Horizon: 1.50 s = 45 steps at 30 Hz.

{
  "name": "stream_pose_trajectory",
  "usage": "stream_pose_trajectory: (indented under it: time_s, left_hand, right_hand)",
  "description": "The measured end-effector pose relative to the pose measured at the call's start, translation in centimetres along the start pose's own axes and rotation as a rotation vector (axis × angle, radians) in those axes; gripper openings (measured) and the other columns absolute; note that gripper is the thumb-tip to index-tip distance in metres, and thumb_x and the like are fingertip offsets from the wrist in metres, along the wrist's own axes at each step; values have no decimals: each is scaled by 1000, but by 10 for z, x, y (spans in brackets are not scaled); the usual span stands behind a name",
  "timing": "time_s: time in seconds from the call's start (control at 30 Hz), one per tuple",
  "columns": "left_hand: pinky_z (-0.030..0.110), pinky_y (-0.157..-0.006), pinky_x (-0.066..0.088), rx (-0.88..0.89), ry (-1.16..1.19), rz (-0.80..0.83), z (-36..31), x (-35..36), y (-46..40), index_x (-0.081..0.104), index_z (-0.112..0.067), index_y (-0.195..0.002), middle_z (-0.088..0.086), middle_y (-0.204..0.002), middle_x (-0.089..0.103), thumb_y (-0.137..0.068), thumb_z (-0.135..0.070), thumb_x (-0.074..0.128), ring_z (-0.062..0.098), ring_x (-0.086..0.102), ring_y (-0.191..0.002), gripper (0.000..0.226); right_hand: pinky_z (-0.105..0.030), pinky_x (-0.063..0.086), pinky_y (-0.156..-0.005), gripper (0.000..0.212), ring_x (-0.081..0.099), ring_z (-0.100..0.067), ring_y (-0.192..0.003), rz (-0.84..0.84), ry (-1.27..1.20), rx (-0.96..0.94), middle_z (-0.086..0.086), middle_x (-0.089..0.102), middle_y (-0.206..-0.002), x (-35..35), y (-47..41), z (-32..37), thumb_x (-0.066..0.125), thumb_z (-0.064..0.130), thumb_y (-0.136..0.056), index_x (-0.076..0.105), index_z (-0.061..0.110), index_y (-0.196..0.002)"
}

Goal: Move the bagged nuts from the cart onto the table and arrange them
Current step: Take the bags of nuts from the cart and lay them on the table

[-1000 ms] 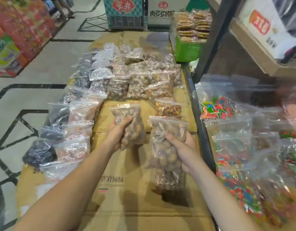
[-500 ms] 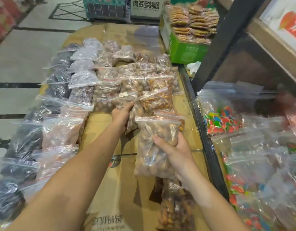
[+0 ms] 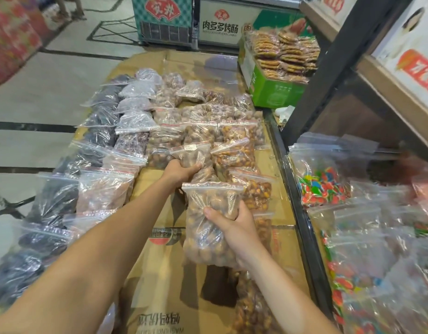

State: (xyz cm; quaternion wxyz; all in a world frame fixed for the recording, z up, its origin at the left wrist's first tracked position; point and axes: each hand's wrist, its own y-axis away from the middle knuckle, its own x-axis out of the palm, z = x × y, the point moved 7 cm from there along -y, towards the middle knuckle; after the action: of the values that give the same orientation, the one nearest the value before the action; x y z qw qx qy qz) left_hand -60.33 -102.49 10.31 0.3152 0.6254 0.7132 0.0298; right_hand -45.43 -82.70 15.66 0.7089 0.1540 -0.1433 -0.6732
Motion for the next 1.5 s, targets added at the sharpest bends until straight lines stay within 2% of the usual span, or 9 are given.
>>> stream_pose_trajectory:
  time_s: [0.1, 0.27, 0.43, 0.57, 0.77, 0.83, 0.97, 1.1, 1.5]
  left_hand:
    - [29, -58, 52, 25, 29, 11, -3, -12, 8, 66, -5, -98, 9, -92, 73, -90, -43, 75, 17, 67, -69, 40]
    - [40, -80, 53, 11, 212, -84, 7, -57, 54, 59, -14, -124, 2, -107, 65, -98, -24, 63, 24, 69, -93, 28]
    - [42, -92, 54, 88, 27, -129, 34, -73, 127, 59, -20, -128, 4, -121, 66, -93, -28, 65, 27, 66, -105, 37]
    - [38, -88, 55, 143, -106, -13, 51, -49, 171, 56, -17, -135, 8, -128, 60, -93, -26, 65, 26, 64, -110, 44]
    - [40, -93, 50, 246, -430, 53, 73, -32, 191, 48, -16, -142, 13, -133, 57, -93, -37, 57, 31, 60, -116, 53]
    - [40, -93, 48, 271, -467, 52, 75, -32, 197, 43, -16, -145, 14, -137, 53, -96, -36, 54, 34, 57, -120, 54]
    - [48, -97, 49, 334, -565, -15, 78, -35, 213, 34, -18, -149, 17, -140, 49, -98, -44, 49, 40, 53, -124, 60]
    - [51, -100, 45, 399, -744, -106, 71, -30, 241, 37, -23, -149, 15, -143, 48, -95, -53, 46, 41, 49, -126, 63]
    - [61, -107, 31, 774, -904, 31, 35, 131, 380, 57, -27, -138, 22, -151, 44, -88, -66, 32, 47, 29, -144, 68]
  right_hand:
    - [-19, 59, -73, 53, 76, -5, -95, -21, 22, 11, 7, 77, -112, 6, 1, 1, 88, 21, -81, 59, 27, -124]
    - [-28, 58, -85, 56, 71, -10, -100, -56, 40, 47, 5, 72, -117, 25, -12, 7, 88, 32, -80, 55, 25, -124]
    - [-41, 57, -98, 110, 65, -24, -116, -198, 117, 119, -2, 62, -136, 41, -56, -9, 95, 63, -50, 47, 18, -139]
    - [-39, 46, -108, 88, 53, -34, -131, -320, 174, 175, -12, 50, -146, 43, -47, -12, 84, 35, -85, 28, 8, -146]
    - [-30, 41, -104, 101, 43, -20, -130, -316, 403, 34, -5, 38, -147, 59, -32, 5, 70, 20, -97, -6, 7, -162]
    - [-40, 35, -118, 97, 30, -28, -149, -310, 521, -36, -10, 27, -163, 66, -18, 10, 70, 29, -96, 3, 10, -163]
    - [-41, 42, -114, 56, 43, -28, -141, -169, 701, -237, -8, 41, -155, 75, 35, 19, 62, 34, -99, 45, 15, -148]
    - [-46, 19, -127, 54, 11, -25, -159, -144, 966, -391, -3, 19, -171, 49, 94, 9, 51, 43, -104, 44, 22, -154]
    - [-59, 14, -127, 66, 16, -41, -157, -390, 1315, -131, -9, 23, -171, -138, 253, -74, 33, 48, -105, 28, 17, -162]
